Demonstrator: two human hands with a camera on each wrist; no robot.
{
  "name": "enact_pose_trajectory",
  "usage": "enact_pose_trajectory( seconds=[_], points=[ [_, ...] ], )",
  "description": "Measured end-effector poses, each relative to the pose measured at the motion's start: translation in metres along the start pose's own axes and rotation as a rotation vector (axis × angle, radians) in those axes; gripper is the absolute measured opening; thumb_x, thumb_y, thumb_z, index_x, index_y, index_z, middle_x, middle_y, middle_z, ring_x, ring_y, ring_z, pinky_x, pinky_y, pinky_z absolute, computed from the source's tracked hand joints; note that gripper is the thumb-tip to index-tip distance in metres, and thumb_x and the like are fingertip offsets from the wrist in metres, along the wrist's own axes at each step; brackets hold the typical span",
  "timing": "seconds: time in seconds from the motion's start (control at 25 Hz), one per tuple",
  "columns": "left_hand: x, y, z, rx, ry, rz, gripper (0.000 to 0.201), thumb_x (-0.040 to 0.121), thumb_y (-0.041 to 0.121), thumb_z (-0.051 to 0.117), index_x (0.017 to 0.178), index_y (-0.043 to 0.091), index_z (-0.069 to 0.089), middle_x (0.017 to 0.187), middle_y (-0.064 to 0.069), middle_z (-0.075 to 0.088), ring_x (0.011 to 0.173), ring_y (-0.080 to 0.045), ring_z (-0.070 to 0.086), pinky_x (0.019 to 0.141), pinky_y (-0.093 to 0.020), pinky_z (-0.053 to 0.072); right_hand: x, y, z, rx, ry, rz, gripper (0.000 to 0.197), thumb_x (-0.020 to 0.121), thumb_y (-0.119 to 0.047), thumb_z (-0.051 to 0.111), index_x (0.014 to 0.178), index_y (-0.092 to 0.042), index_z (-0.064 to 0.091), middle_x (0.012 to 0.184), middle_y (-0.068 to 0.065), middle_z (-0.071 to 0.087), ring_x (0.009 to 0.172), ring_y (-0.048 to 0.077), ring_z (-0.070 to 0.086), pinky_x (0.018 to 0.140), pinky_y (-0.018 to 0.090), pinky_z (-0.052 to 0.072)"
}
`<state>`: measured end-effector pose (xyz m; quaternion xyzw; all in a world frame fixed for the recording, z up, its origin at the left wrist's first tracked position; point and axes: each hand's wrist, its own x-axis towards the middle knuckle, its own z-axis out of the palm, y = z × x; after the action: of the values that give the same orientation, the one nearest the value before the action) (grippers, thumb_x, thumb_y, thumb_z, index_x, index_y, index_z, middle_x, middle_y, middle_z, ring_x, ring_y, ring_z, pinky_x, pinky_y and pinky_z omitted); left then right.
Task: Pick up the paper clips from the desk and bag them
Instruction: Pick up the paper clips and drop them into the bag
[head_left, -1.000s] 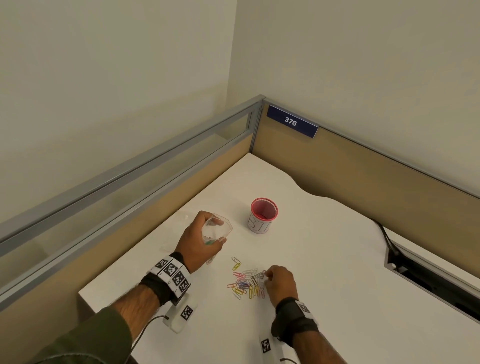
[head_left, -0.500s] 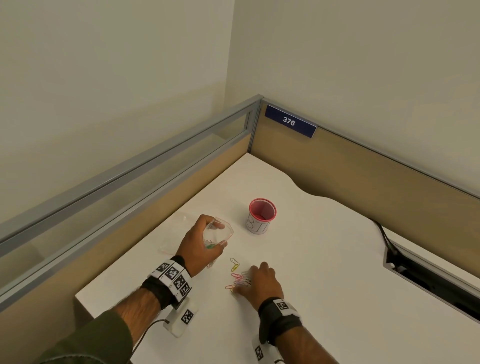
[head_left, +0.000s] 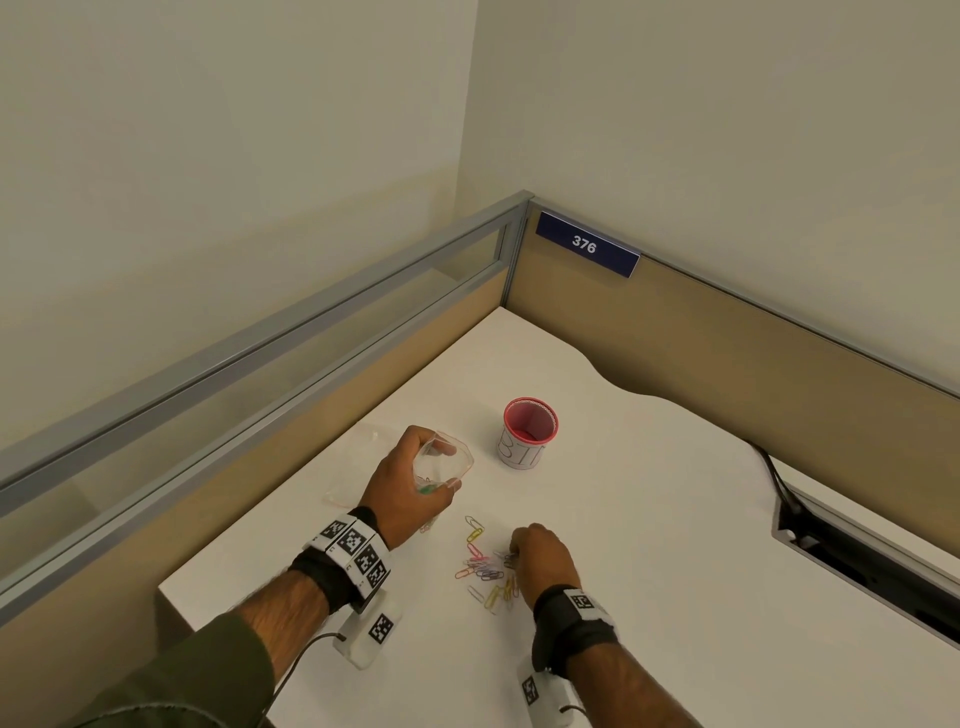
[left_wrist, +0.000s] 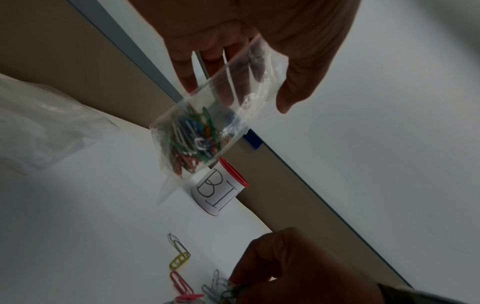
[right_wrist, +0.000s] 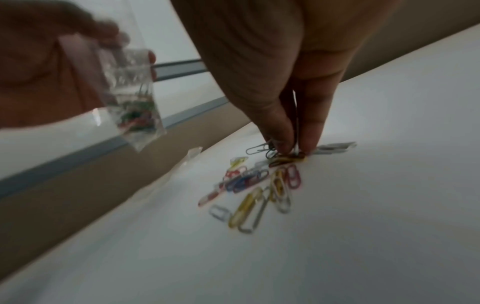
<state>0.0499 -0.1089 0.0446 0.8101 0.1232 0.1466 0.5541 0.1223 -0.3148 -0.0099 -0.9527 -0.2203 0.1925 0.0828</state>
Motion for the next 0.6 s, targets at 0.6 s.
enact_pose_trajectory(
  seconds=[0.6],
  points=[
    [0.006, 0.007, 0.018, 0.042, -0.04, 0.019, 0.049, 0.077, 0.017, 0.08, 0.113, 0.028, 0.048, 0.112, 0.011, 0.062, 0.11, -0.011, 0.06, 0.09, -0.022, 0.05, -0.028, -0.084, -0.139, 0.149, 0.352, -0.339, 0.016, 0.088, -0.006, 0.06, 0.096, -0.016, 0.07, 0.091, 0.001, 0.066, 0.08, 0.015, 0.061, 0.077, 0.026, 0.055]
  ],
)
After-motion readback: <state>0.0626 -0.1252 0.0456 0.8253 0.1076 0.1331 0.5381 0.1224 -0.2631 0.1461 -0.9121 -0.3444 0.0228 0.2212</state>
